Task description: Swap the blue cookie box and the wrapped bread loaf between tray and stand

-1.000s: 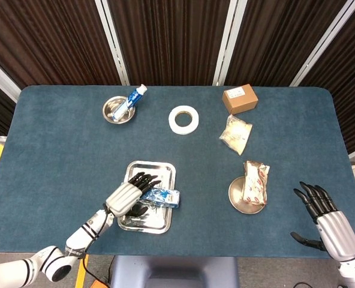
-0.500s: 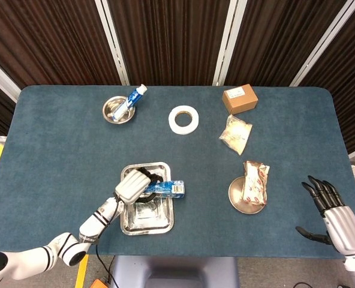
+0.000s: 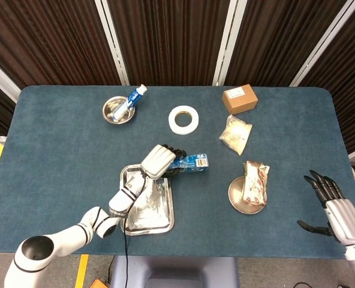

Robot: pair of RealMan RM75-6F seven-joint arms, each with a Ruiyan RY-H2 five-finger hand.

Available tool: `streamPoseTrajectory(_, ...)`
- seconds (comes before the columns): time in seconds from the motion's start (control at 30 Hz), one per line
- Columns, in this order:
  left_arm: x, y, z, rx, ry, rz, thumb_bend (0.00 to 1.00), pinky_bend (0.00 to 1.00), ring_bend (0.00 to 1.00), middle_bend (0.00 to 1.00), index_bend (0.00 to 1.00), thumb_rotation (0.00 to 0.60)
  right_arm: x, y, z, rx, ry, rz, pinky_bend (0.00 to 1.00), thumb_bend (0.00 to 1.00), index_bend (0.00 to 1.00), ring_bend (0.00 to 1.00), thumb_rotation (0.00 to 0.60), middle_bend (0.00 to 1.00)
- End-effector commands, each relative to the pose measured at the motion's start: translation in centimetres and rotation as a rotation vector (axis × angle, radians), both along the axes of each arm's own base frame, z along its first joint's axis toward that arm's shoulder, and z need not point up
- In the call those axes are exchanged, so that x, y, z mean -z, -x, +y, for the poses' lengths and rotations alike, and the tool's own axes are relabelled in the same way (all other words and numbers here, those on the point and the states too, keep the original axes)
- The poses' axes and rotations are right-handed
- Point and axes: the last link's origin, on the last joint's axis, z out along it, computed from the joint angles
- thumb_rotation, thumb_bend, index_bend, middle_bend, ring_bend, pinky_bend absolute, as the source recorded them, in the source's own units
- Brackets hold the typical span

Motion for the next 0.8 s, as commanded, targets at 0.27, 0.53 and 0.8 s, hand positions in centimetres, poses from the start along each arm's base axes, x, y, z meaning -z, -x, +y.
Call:
streamPoseTrajectory(0.27, 4.3, -4.8, 2.9, -0.123, 0.051, 0.009, 0.4, 0.05, 0.04, 0.12, 0.11, 0.6, 0.6, 1.1, -2.1, 0.07, -0.04, 0.014, 0.0, 0.14, 0.0, 0.0, 0.6, 0.0)
streamPoseTrajectory(0.53, 4.1, -4.4, 2.8, -0.141, 0.047, -0.041, 0.37, 0.0, 0.0, 0.0, 0.0, 0.6, 1.0, 0.8, -1.9, 0.053, -0.062, 0.023, 0.0, 0.14, 0.0, 0.0, 0.6, 0.0)
streamPoseTrajectory(0.8, 1.2, 0.2, 0.9, -0.023, -0.007, -0.108, 0.36, 0.0, 0.0, 0.0, 0.0, 0.6, 2.4, -0.5, -1.6, -0.061, -0.137, 0.042, 0.0, 0.14, 0.0, 0.0, 0.6, 0.0)
